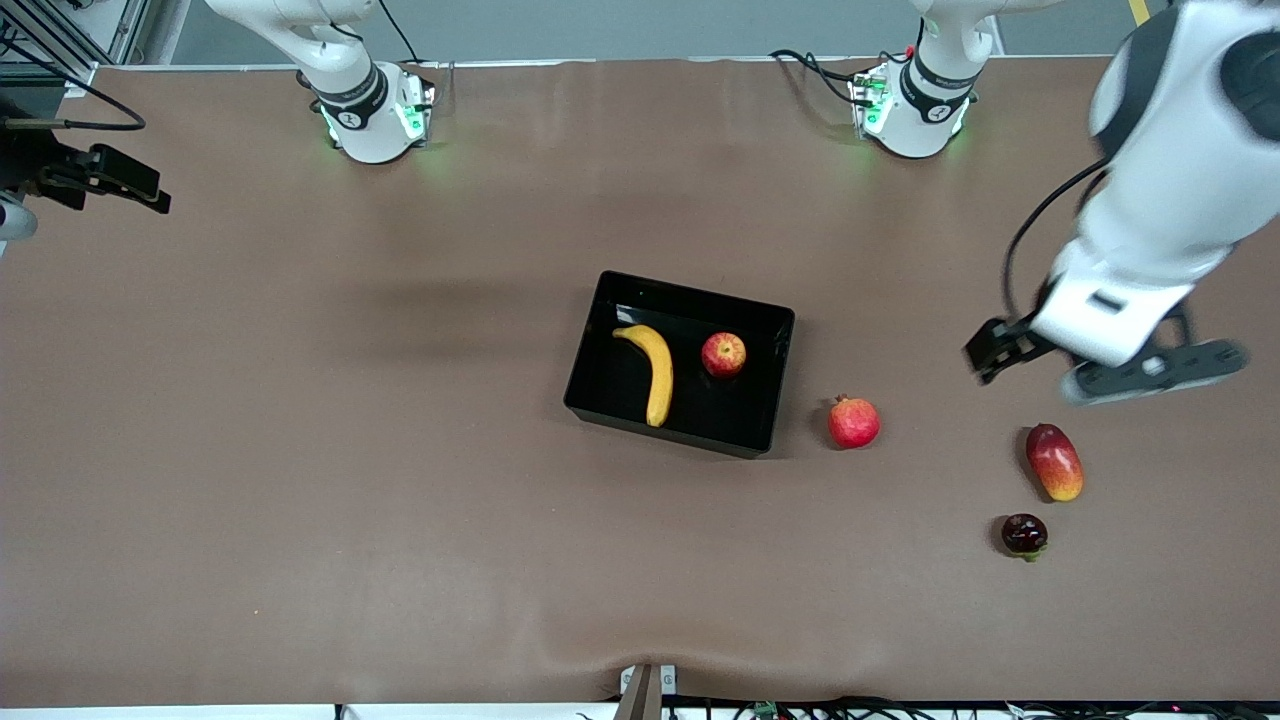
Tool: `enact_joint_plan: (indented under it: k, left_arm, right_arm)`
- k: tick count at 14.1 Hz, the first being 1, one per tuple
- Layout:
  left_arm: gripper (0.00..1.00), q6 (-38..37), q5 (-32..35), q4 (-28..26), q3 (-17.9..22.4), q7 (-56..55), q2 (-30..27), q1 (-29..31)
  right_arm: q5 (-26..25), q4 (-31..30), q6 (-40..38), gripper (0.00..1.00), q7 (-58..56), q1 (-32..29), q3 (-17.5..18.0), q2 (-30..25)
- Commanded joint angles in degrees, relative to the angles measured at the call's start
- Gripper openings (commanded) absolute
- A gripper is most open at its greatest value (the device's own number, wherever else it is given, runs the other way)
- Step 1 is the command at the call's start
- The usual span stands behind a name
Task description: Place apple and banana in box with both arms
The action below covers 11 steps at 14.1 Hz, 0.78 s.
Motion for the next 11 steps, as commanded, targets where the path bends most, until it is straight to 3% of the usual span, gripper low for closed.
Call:
enact_joint_plan:
  k: [1,3,6,11]
  left_arm:
    - [1.00,-2.99,-3.77,-2.70,-0.34,8.59,-5.66,5.17]
    - [1.00,-5.44,-5.53,-3.05,0.36,13.61,-8.47,6.24]
    - [1.00,-9.40,-10.43,-4.36,5.89,16.09,-11.72,4.67]
    - [1.00,-9.32,-11.25,-15.86,16.16,17.85,-21.56,-3.32]
  right_arm:
    - [-0.74,0.05,-0.53,1.00,0.00,-0.34,0.35,-0.14]
    - [-0.74,0.05,-0.61,1.00,0.00,-0.34,0.35,-0.23]
    - [-0.74,0.05,-1.05,1.00,0.00,-0.34,0.35,-0.32]
    - [-0.47,0.32,-0.88,1.00,0.00,-0.25,0.44,-0.23]
